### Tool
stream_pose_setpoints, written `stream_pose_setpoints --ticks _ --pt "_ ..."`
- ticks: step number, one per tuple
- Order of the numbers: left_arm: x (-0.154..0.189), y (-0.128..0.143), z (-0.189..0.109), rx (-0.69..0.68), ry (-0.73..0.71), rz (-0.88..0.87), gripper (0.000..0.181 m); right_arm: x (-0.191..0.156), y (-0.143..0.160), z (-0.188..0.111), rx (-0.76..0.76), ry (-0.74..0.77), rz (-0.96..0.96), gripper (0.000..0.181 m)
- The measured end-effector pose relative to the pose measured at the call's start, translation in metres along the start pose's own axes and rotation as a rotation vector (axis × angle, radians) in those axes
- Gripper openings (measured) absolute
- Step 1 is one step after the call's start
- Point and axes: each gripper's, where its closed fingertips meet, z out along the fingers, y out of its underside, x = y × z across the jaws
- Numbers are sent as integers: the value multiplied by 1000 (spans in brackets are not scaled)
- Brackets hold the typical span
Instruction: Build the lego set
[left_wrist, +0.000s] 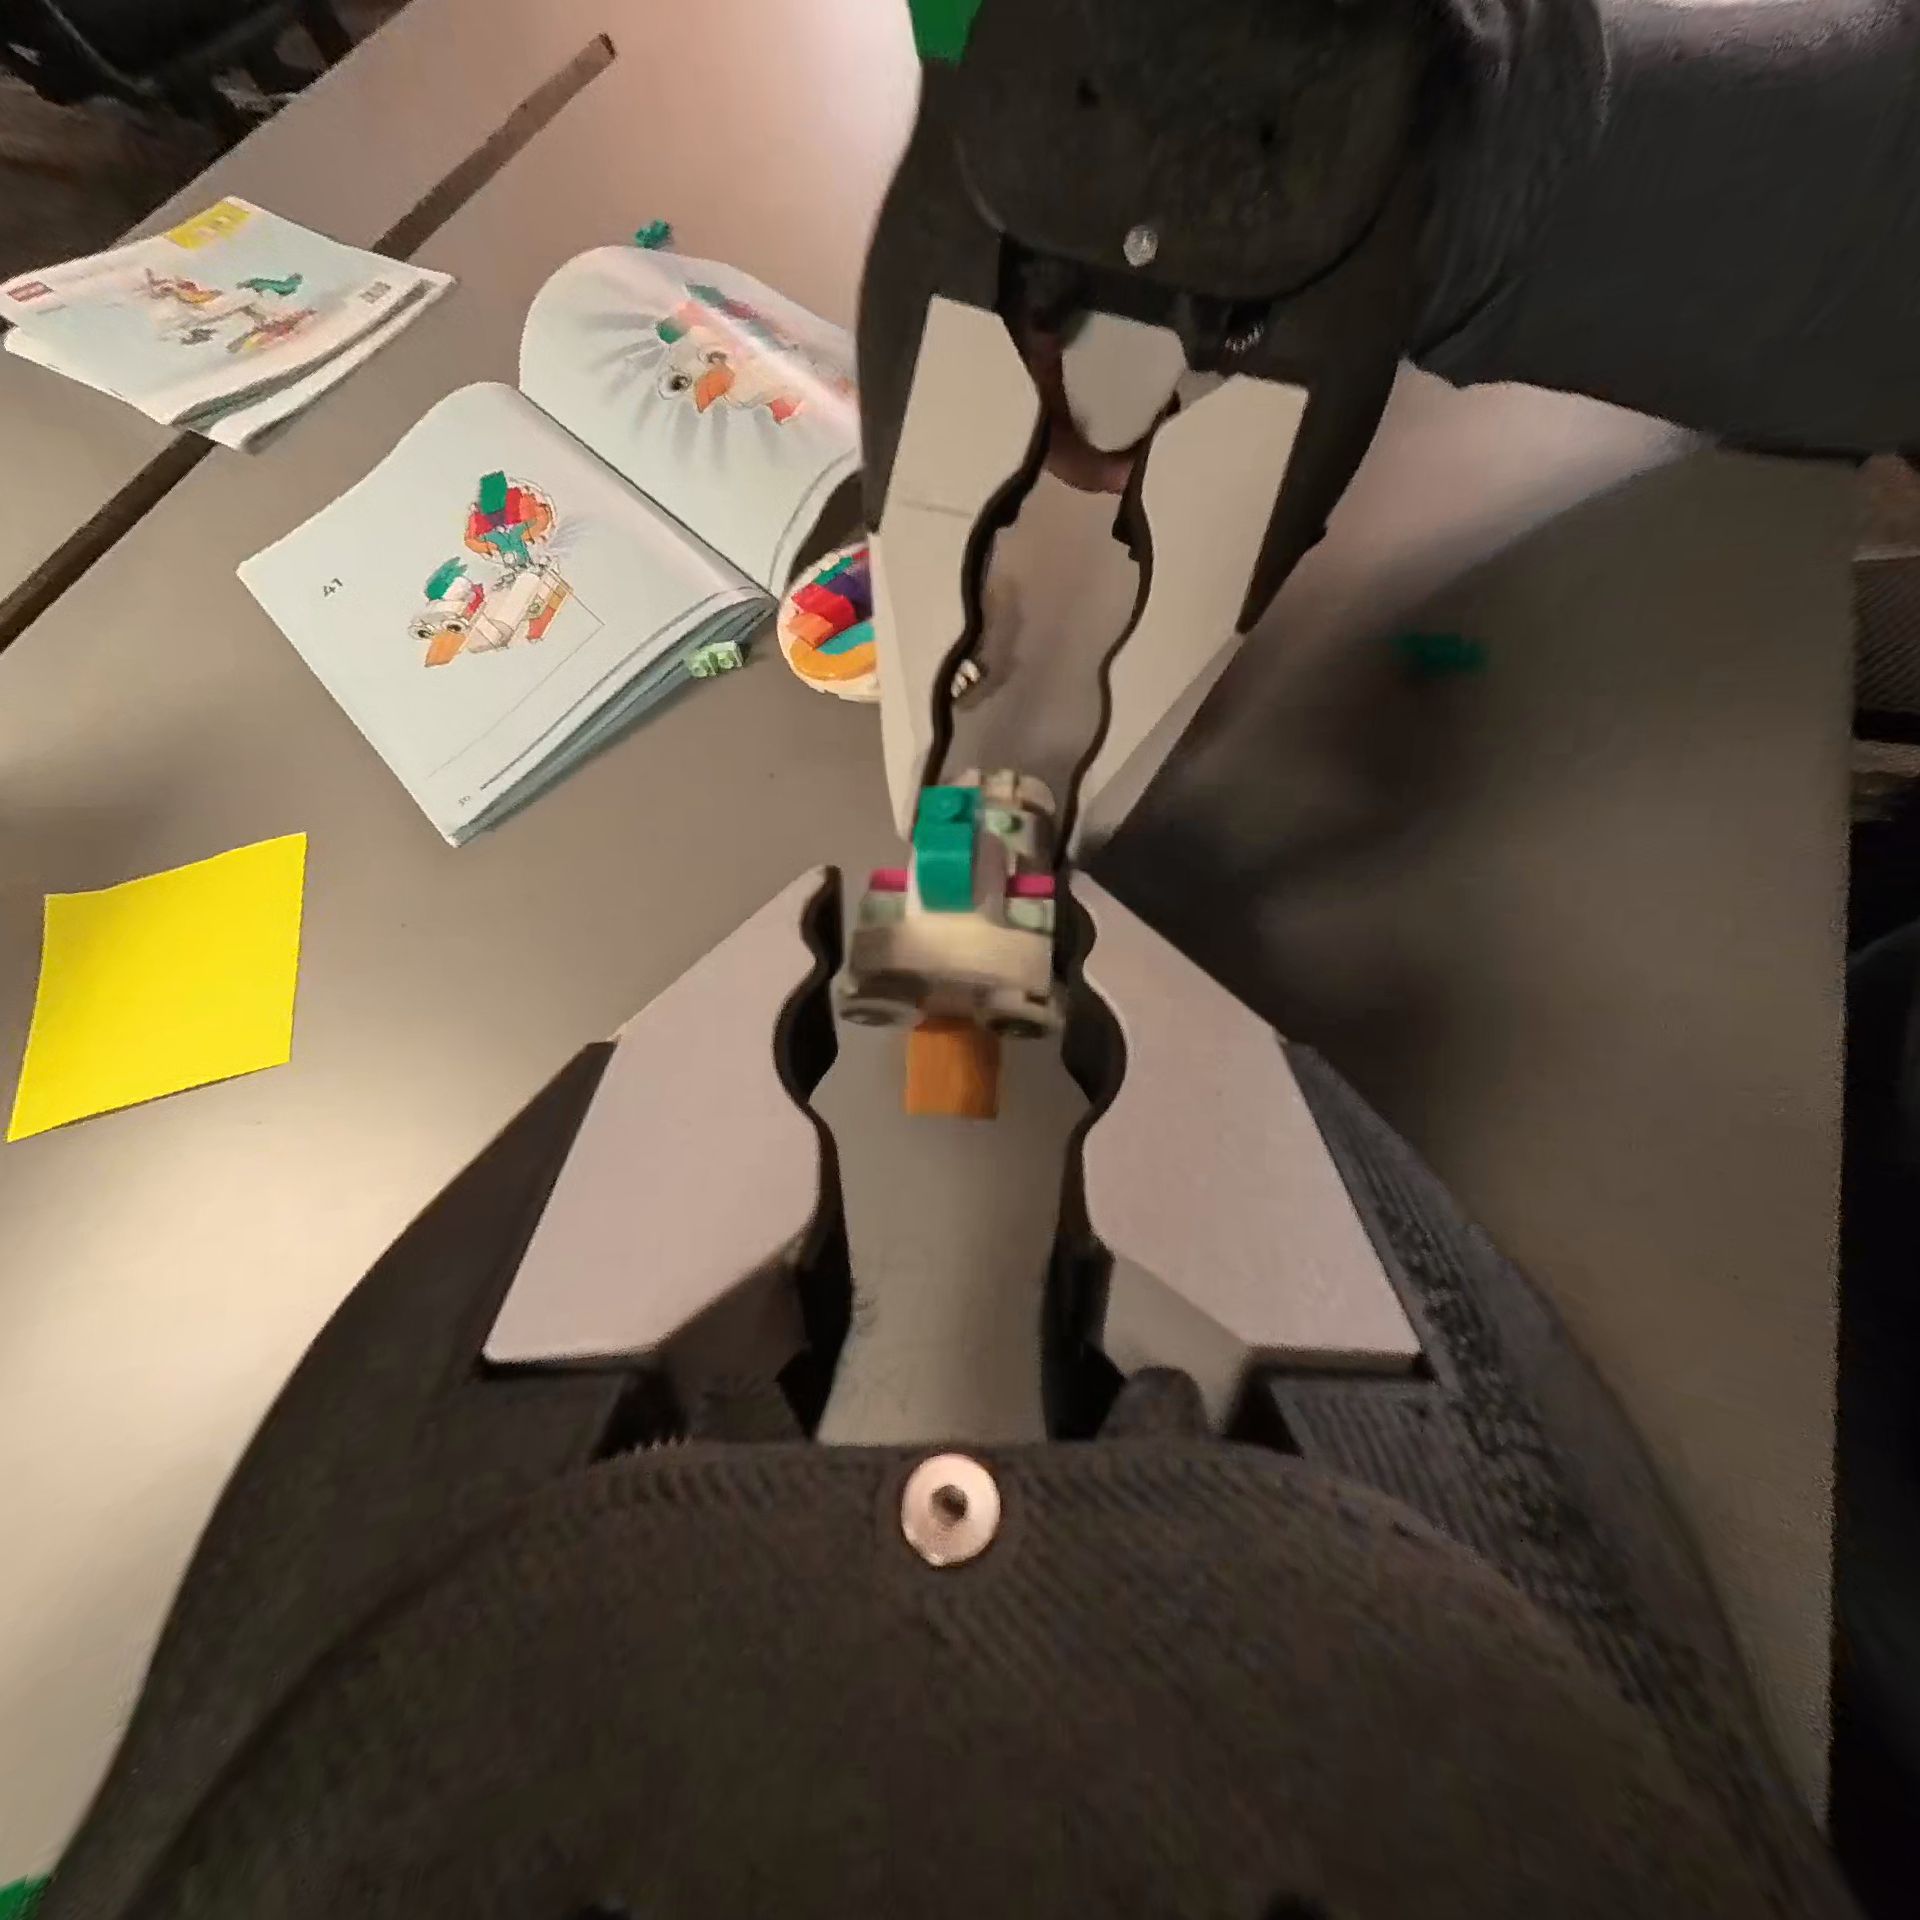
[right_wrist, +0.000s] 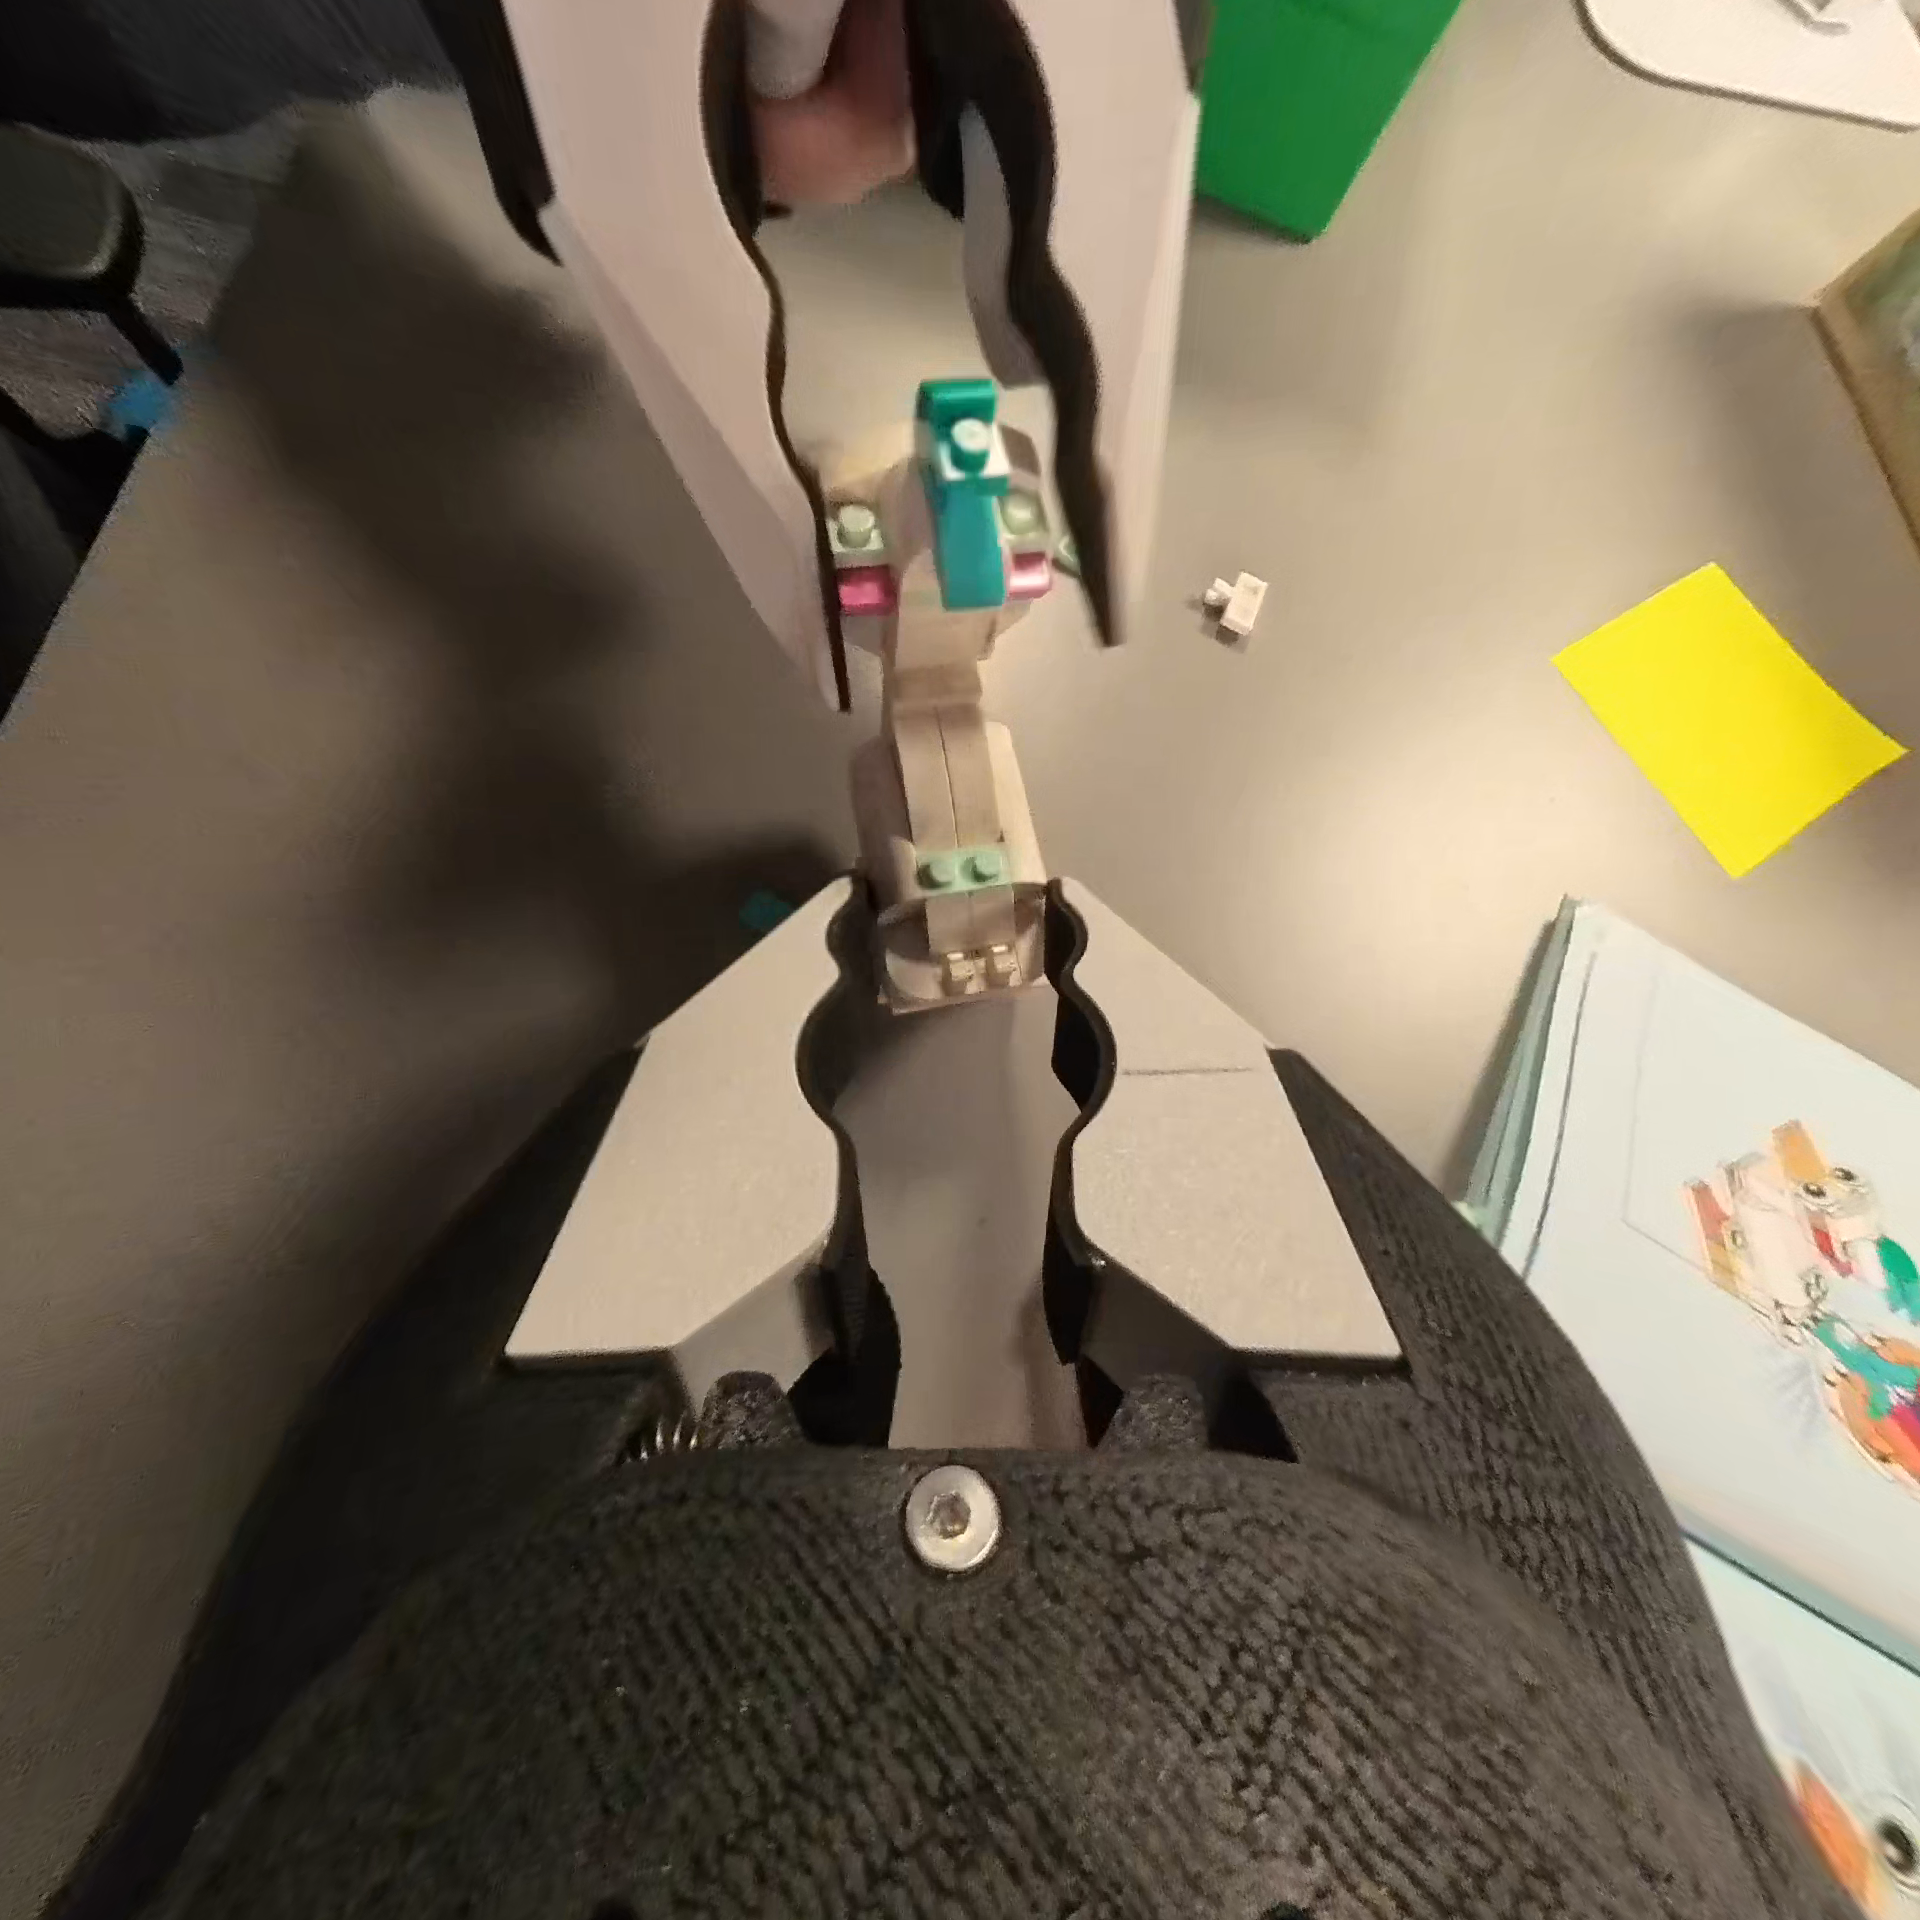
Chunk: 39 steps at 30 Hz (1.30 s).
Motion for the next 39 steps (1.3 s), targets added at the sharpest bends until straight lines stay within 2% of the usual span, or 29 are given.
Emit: stream_pose_setpoints --ticks 3,4,6,10,13,14,16,19,22,23,25,28,30,34,39 --pt "-10 6 8 14 -44 -21 89 0 0 0 22 -9 12 31" --pt "-8 12 13 -1 -28 -8 98 0 0 0 26 -9 11 31" --pt "-3 24 23 -37 2 25 93 0 0 0 31 -11 6 31" --pt "7 34 40 -91 59 50 52 0 -1 1 52 -15 17 31" --pt "8 38 45 -93 98 13 35 1 -2 2 83 -7 37 31" --pt "8 37 45 -92 106 -4 35 2 -3 1 94 1 48 32" --pt "4 35 45 -78 92 -17 35 3 -3 -5 105 18 82 51" --pt "-5 32 44 -74 47 -27 35 21 7 -37 107 174 237 49" --pt "-15 26 45 -81 29 -82 35 40 52 -72 29 370 556 50" --pt "-20 24 47 -83 22 -111 35 40 67 -78 16 394 663 47" --pt "-26 21 55 -105 34 -173 35 38 82 -84 68 384 873 44" --pt "-37 13 73 -123 38 -223 35 42 82 -85 199 324 1084 44" --pt "-44 6 83 -124 7 -205 35 43 90 -82 162 327 1134 44" --pt "-45 4 97 -196 -3 -185 35 43 83 -68 183 242 1224 40" --pt "-42 6 96 -210 15 -193 35 55 71 -62 336 175 1315 39"
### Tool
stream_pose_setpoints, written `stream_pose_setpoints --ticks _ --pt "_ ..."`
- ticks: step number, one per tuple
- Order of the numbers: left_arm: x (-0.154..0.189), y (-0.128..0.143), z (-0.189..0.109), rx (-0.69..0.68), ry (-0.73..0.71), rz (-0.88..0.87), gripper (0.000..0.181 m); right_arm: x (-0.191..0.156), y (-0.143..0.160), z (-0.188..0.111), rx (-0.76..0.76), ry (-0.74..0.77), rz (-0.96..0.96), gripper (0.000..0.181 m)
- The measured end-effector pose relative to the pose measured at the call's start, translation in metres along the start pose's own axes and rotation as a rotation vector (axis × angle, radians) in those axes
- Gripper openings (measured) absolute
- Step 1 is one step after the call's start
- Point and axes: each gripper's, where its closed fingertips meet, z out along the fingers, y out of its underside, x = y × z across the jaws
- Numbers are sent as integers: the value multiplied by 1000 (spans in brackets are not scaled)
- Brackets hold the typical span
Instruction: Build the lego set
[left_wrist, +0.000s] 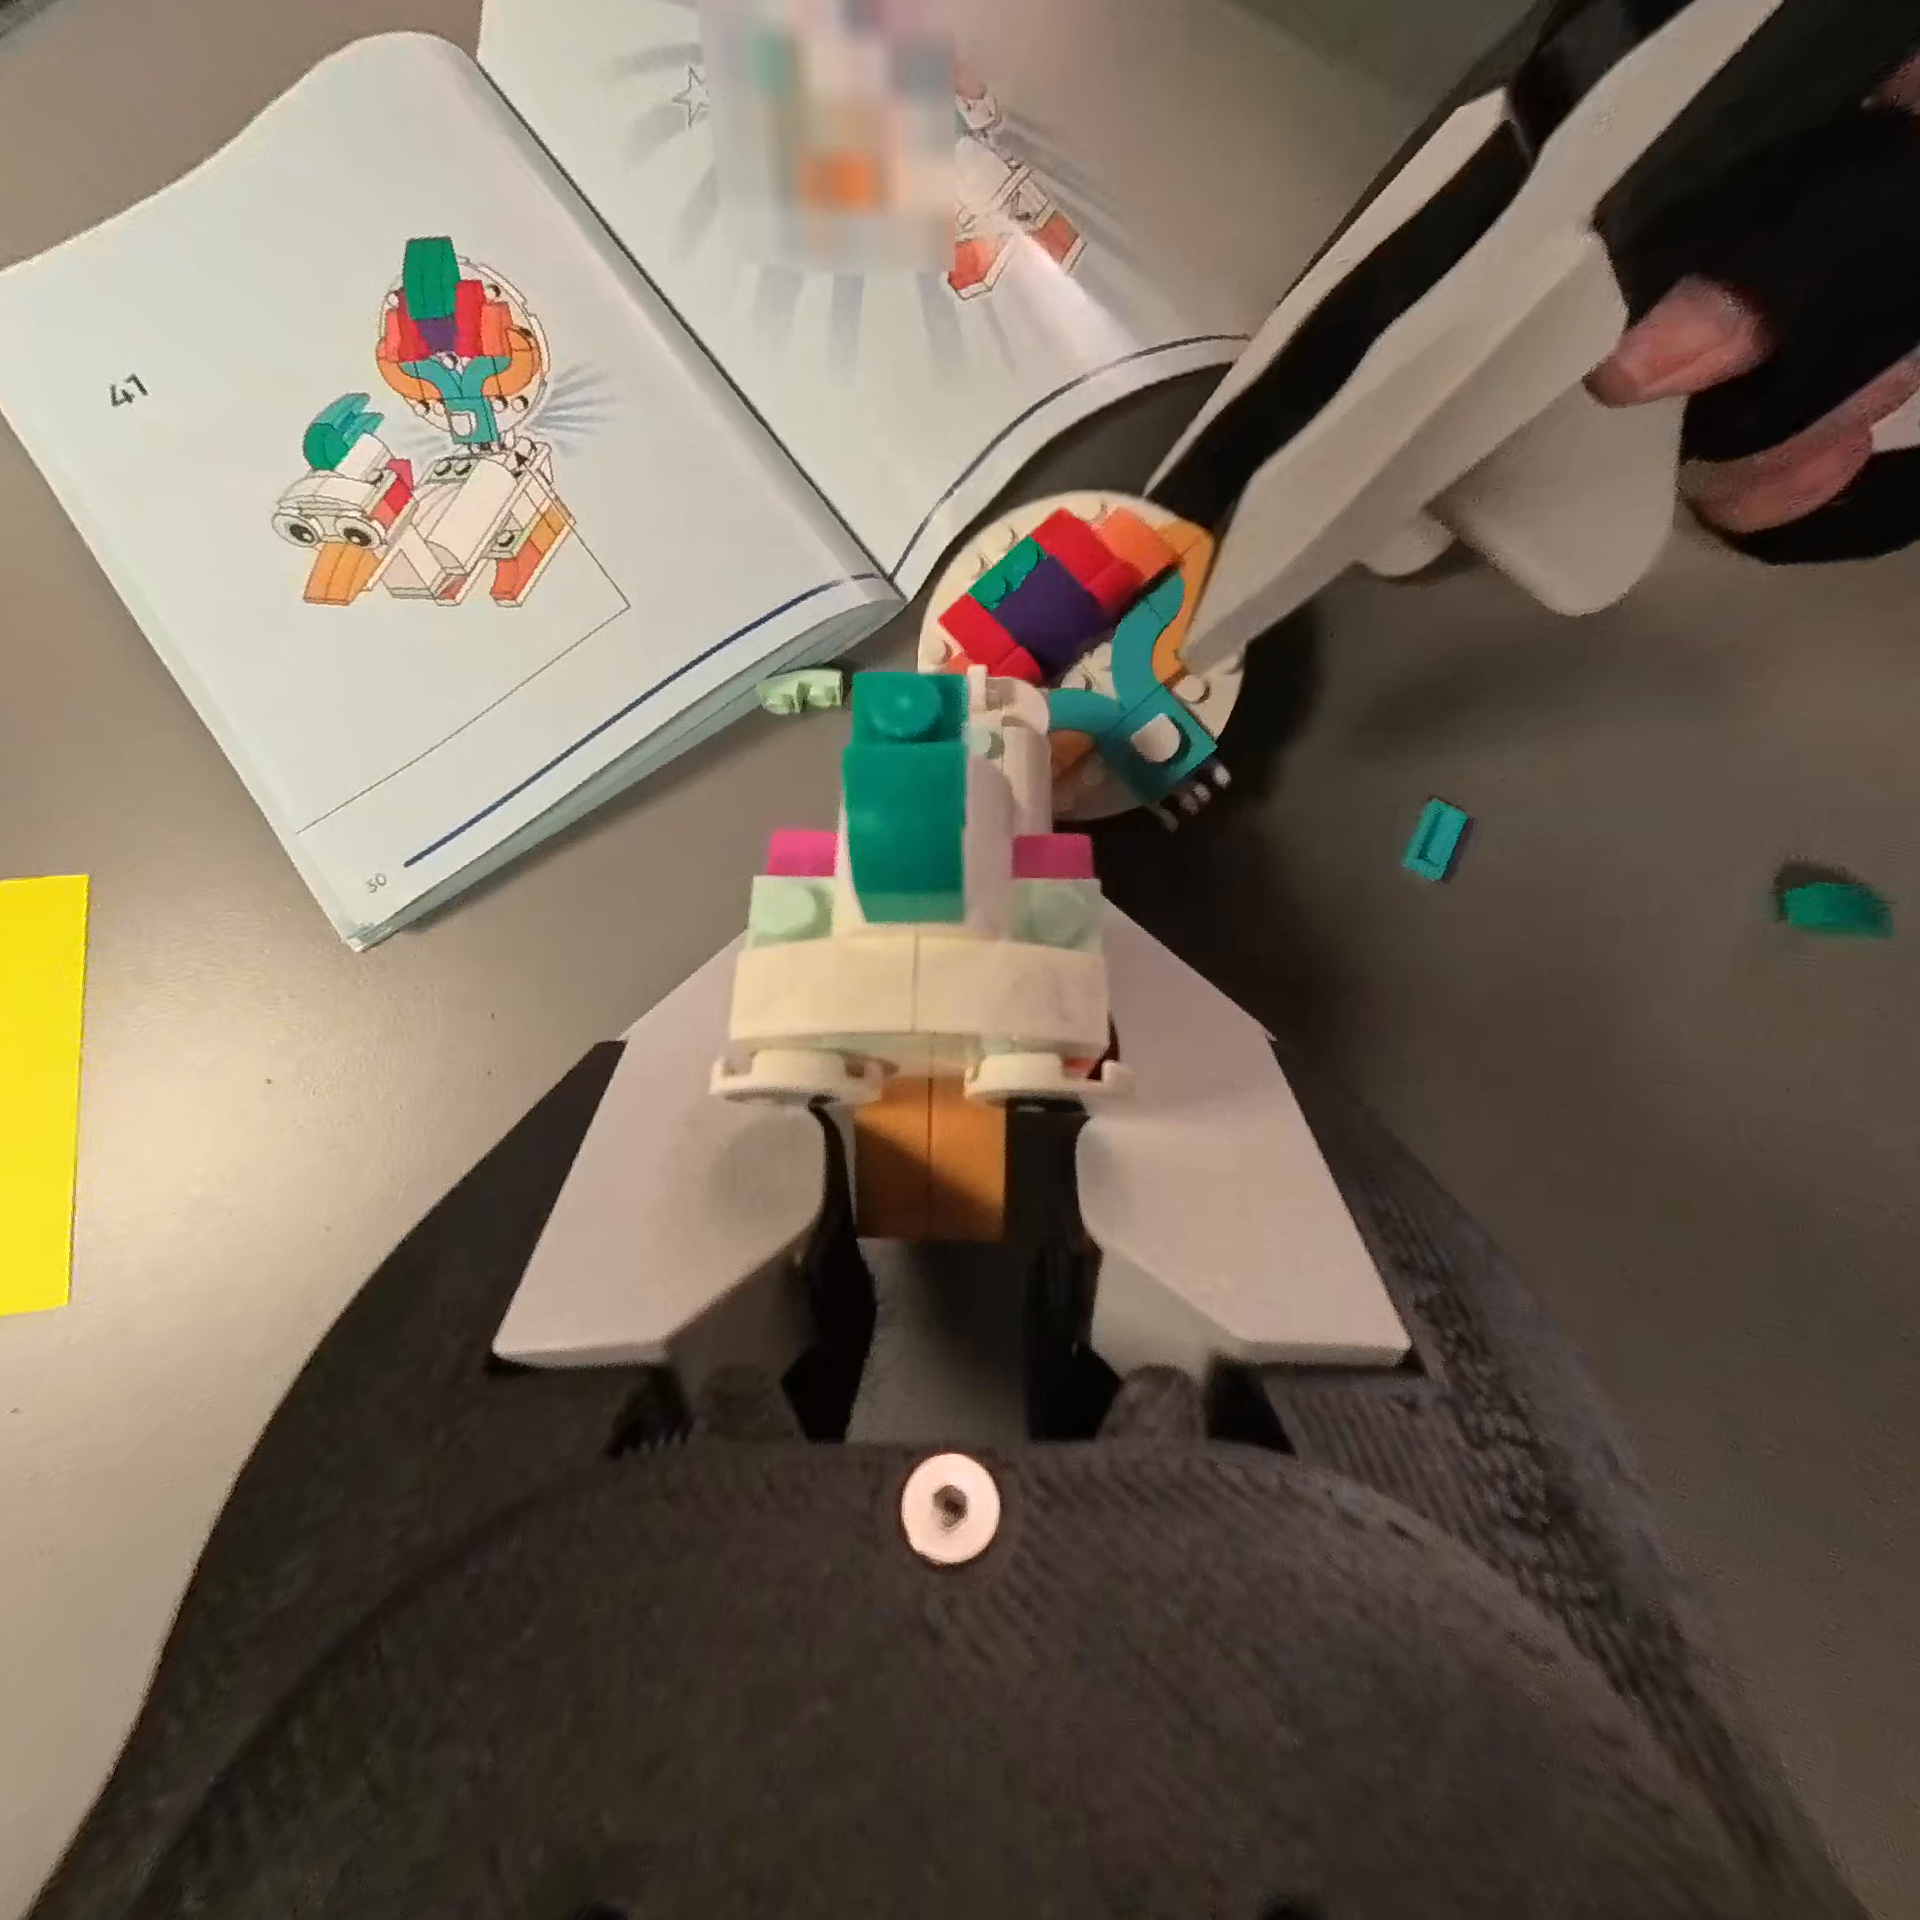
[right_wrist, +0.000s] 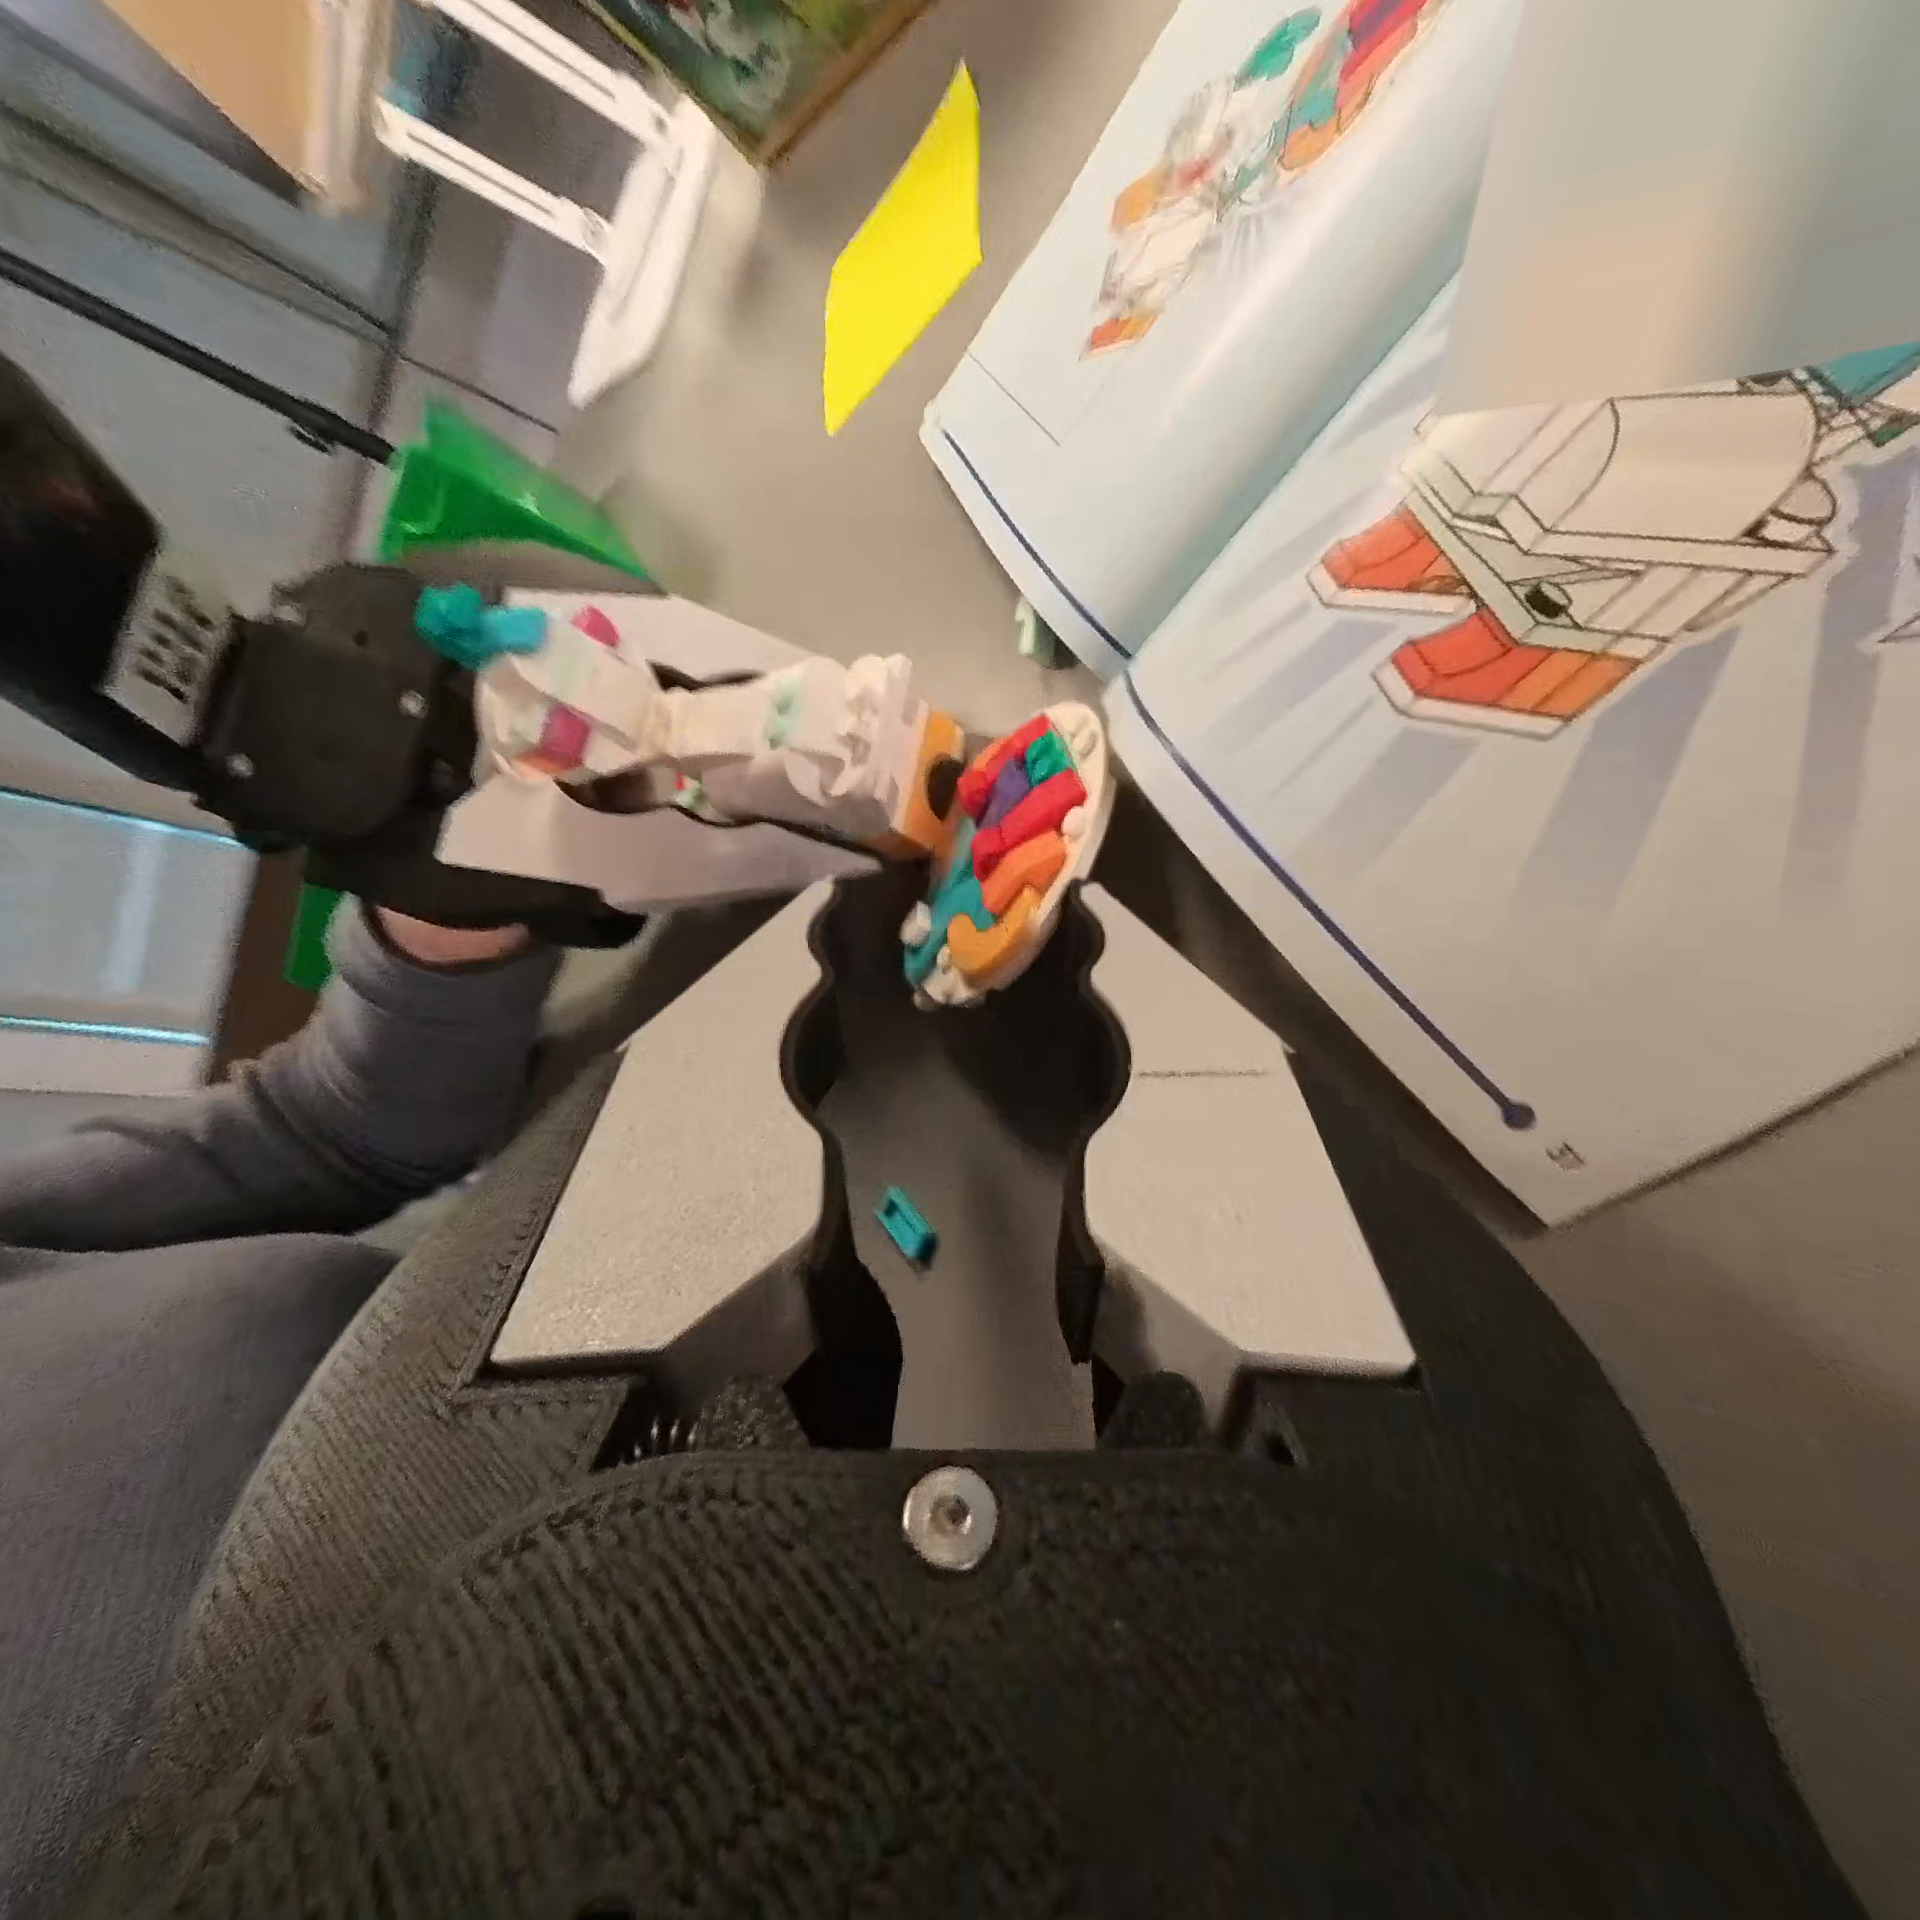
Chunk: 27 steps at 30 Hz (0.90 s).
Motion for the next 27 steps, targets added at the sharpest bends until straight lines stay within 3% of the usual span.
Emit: stream_pose_setpoints --ticks 4,12,16,21,25,27 --pt "1 3 -1 14 1 28 35 -6 -10 5 60 -62 42 32" --pt "1 7 -3 27 11 114 35 -6 -10 11 -32 -62 45 22" --pt "3 8 -3 42 16 146 34 -28 -9 9 -72 -223 86 16" --pt "2 9 -5 66 32 137 35 -12 -9 18 -80 -66 42 22" --pt "3 10 -4 71 35 153 35 -16 -7 27 -99 -54 42 25" --pt "2 11 -7 66 44 142 34 -14 -10 27 -89 -48 39 14"
